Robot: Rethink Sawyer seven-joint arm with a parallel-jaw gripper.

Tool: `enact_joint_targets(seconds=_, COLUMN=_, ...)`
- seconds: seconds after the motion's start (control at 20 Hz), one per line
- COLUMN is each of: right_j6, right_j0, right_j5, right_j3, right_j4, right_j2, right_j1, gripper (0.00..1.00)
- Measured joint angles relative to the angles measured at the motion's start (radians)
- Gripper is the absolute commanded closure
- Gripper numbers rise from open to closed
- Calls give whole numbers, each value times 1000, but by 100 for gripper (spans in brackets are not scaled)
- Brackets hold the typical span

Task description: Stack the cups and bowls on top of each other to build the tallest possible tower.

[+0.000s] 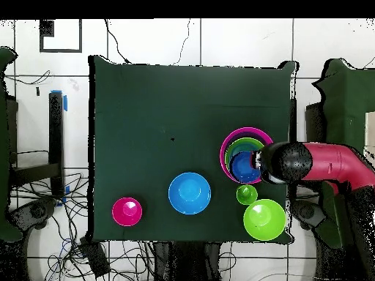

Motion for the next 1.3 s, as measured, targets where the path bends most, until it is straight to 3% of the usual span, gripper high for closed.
enact_joint_targets(seconds=1.3, right_j6=0, right_j0=4, right_j5=-37, right_j3=-25, right_j4=0, right_j2=0, right_j1=99, gripper=100)
